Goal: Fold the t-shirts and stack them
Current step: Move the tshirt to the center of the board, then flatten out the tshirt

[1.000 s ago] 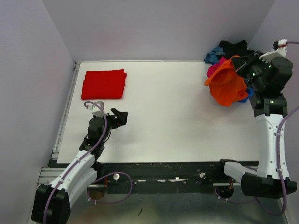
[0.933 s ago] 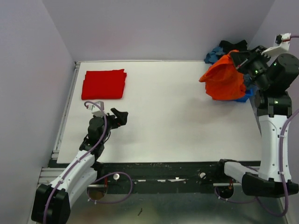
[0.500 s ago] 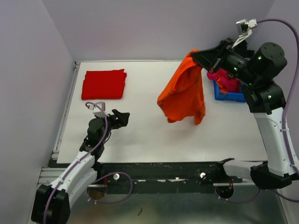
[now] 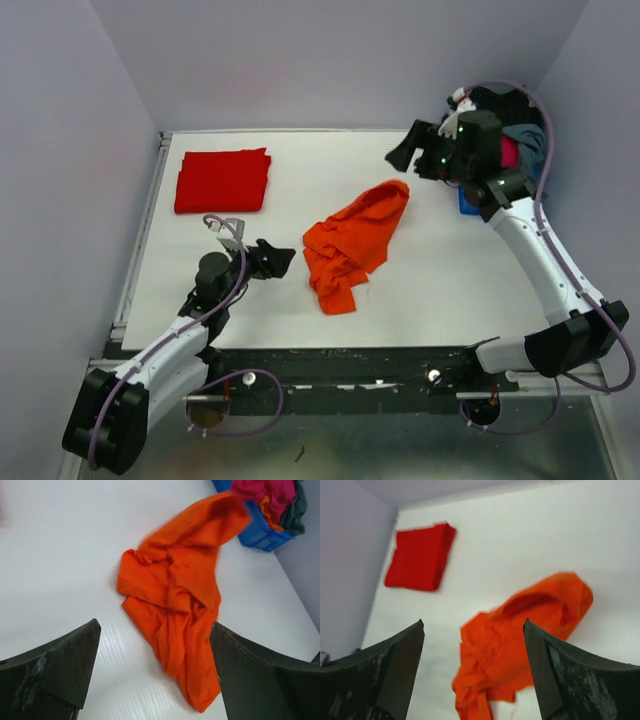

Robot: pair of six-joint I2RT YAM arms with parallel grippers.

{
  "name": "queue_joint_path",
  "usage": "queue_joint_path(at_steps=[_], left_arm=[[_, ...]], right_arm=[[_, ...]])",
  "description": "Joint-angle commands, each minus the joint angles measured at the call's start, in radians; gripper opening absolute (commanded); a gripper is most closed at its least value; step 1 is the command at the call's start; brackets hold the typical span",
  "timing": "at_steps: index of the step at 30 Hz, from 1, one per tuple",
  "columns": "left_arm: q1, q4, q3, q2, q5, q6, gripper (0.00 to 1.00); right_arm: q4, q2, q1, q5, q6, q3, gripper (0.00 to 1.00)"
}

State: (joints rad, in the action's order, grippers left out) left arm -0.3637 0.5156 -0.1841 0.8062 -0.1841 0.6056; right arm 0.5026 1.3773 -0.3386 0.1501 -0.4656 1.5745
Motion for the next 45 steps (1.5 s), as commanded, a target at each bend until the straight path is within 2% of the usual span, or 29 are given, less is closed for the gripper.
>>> queue_joint_path(at_steps=[1, 6, 8, 13, 16, 20, 23, 29, 37, 41, 45], left_arm=[[-0.029, -0.008, -0.073, 0.131, -0.018, -0.036, 0.98], [-0.052, -0.098, -0.208, 0.315, 0.012, -0.056, 0.96], [-0.053, -0.124, -0.274, 0.390, -0.017, -0.056, 0.91], [-0.084, -0.182, -0.426, 0.553, -0.046, -0.040, 0.89], [-0.101, -0.229, -0.511, 0.632, -0.101, -0.026, 0.82], [-0.139, -0.299, -0.583, 0.720, -0.074, -0.013, 0.85], [-0.142, -0.370, -0.655, 0.780, -0.026, -0.029, 0.85], [-0.132, -0.468, -0.787, 0.830, 0.044, -0.030, 0.85], [-0.109, -0.454, -0.888, 0.952, 0.047, 0.037, 0.83], [-0.072, -0.404, -0.882, 0.973, 0.005, 0.074, 0.82], [-0.060, -0.437, -0.928, 1.008, -0.003, 0.065, 0.82]], right_arm=[[-0.039, -0.050, 0.000, -0.077, 0.042, -0.267, 0.85], [-0.176, -0.119, -0.004, -0.029, 0.038, -0.528, 0.74], [-0.225, -0.119, -0.007, 0.002, 0.027, -0.600, 0.70], [-0.298, -0.015, -0.033, 0.057, 0.018, -0.654, 0.68], [-0.315, 0.038, -0.053, 0.057, 0.019, -0.630, 0.68], [-0.340, 0.057, -0.054, 0.054, 0.031, -0.614, 0.68], [-0.374, 0.078, -0.060, 0.121, 0.045, -0.610, 0.68], [-0.368, 0.189, -0.171, 0.079, 0.067, -0.529, 0.69], [-0.323, 0.333, -0.180, -0.098, 0.024, -0.374, 0.67], [-0.240, 0.446, -0.181, -0.132, 0.030, -0.245, 0.65], [-0.223, 0.514, -0.197, -0.136, 0.047, -0.196, 0.64]])
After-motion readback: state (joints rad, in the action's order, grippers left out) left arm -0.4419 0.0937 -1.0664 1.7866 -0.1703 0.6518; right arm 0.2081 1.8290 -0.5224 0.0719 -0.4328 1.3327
